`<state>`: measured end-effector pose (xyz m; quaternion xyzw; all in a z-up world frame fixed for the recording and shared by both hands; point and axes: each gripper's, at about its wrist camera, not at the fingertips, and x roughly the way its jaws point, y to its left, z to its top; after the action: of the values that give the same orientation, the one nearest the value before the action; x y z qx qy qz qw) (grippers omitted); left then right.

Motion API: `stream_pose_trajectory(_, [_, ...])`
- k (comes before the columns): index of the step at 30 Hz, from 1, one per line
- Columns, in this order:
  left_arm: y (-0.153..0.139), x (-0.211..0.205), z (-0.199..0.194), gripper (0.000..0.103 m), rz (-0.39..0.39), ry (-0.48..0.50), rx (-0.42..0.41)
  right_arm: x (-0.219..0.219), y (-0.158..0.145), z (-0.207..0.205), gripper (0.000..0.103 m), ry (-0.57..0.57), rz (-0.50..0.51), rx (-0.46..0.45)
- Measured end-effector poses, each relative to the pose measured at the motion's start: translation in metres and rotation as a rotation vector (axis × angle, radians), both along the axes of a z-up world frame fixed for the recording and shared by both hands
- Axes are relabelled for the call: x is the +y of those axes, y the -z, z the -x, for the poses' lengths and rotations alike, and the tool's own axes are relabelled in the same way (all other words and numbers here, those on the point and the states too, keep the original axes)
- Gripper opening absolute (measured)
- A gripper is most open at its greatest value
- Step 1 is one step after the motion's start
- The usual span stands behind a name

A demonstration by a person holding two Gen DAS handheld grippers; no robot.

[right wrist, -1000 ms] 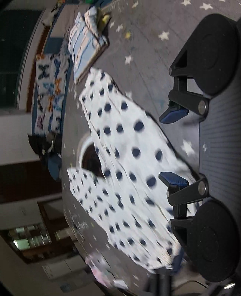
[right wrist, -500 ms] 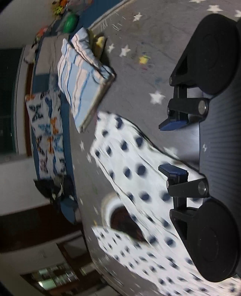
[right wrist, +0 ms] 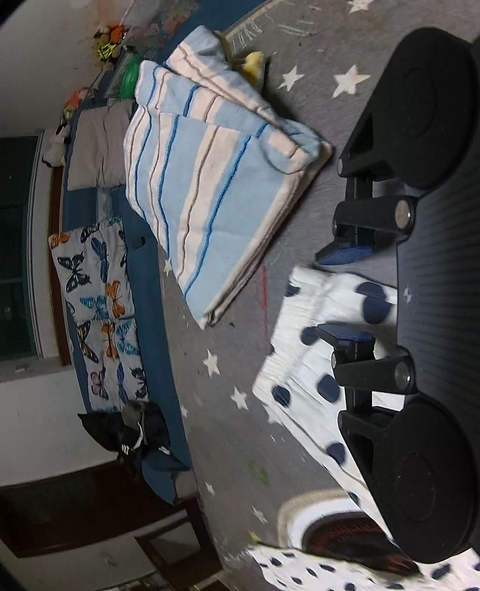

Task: Fold clothes
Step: 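Grasp one trouser leg with the left gripper while the right gripper grasps the hem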

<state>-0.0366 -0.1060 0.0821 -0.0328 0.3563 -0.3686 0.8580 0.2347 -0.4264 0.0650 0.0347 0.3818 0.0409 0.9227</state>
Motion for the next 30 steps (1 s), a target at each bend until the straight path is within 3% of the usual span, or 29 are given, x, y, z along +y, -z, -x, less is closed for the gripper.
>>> stream_pose_trajectory(6, [0.000, 0.003, 0.001, 0.011, 0.008, -0.005, 0.004, 0.003, 0.002, -0.011, 0.008, 0.022, 0.039, -0.014])
stream_pose_trajectory(11, [-0.002, 0.013, 0.010, 0.009, 0.042, -0.016, -0.003, 0.008, -0.021, -0.011, 0.006, 0.030, 0.060, -0.035])
stream_pose_trajectory(18, [-0.010, 0.046, 0.033, 0.008, 0.121, -0.080, -0.008, 0.049, -0.083, -0.019, 0.006, -0.015, 0.077, -0.100])
stream_pose_trajectory(25, [-0.016, 0.095, 0.057, 0.008, 0.210, -0.189, -0.013, 0.148, -0.132, -0.037, 0.006, -0.098, 0.100, -0.151])
stream_pose_trajectory(30, [-0.011, 0.132, 0.072, 0.008, 0.260, -0.271, 0.004, 0.235, -0.132, -0.050, 0.006, -0.170, 0.155, -0.149])
